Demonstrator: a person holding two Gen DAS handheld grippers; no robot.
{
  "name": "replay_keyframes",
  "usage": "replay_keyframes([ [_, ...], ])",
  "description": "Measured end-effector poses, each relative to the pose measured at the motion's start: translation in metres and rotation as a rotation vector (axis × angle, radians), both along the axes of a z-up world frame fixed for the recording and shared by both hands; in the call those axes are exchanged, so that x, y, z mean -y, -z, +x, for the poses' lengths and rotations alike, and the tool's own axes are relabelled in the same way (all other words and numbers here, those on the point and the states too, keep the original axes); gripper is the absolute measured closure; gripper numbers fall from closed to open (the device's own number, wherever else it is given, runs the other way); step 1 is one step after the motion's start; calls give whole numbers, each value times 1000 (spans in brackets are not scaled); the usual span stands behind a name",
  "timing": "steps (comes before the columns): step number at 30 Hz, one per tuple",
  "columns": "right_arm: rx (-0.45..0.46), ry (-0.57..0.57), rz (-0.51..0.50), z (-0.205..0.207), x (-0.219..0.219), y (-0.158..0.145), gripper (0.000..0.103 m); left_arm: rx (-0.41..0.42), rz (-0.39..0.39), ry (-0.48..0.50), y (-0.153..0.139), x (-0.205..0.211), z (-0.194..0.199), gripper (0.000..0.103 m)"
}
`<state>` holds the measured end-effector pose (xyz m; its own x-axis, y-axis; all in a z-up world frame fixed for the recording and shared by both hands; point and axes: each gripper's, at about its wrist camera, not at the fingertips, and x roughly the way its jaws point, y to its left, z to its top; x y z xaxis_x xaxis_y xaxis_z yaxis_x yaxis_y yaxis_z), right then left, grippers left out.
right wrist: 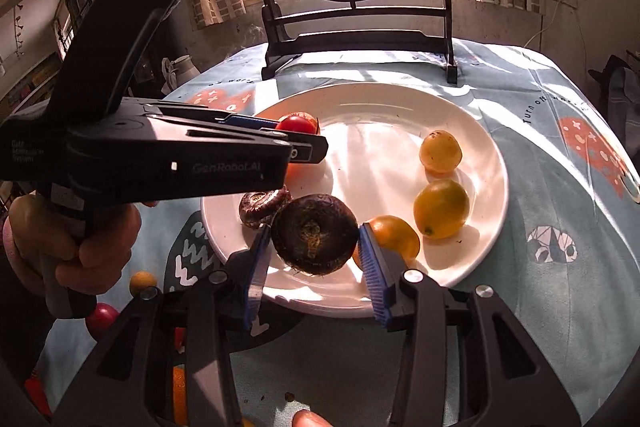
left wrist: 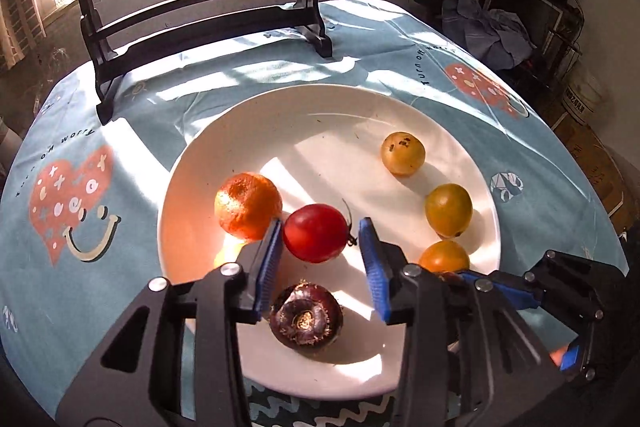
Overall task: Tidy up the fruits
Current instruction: 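Carry both fruits to the white plate and open both grippers, then grasp a large orange with the right gripper while the left gripper grasps a dark brown fruit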
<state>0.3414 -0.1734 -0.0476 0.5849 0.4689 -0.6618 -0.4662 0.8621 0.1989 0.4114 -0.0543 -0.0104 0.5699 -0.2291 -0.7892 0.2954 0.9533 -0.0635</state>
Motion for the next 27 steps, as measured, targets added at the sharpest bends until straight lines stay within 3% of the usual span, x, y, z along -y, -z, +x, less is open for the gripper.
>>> replay_keyframes([
  [1, 0, -8, 9, -2, 1, -2, 50, 27, 6, -13, -4, -1, -3, 25],
  [3, 15, -25, 29, -9, 3, -9, 49, 85, 24, -19, -14, -4, -15, 22],
  [7, 66, -29, 10, -25, 1, -18, 49, 133, 16, -38, -28, -18, -47, 5],
  [15, 98, -6, 7, -54, 2, -21, 47, 122, 3, -89, -21, -64, -128, 3],
  [20, 87, 25, 41, -73, 12, -16, 45, 145, -32, -184, -5, -99, -176, 4],
  [27, 41, 49, 128, -102, 20, -8, 43, 149, -45, -178, 14, -108, -209, 4],
])
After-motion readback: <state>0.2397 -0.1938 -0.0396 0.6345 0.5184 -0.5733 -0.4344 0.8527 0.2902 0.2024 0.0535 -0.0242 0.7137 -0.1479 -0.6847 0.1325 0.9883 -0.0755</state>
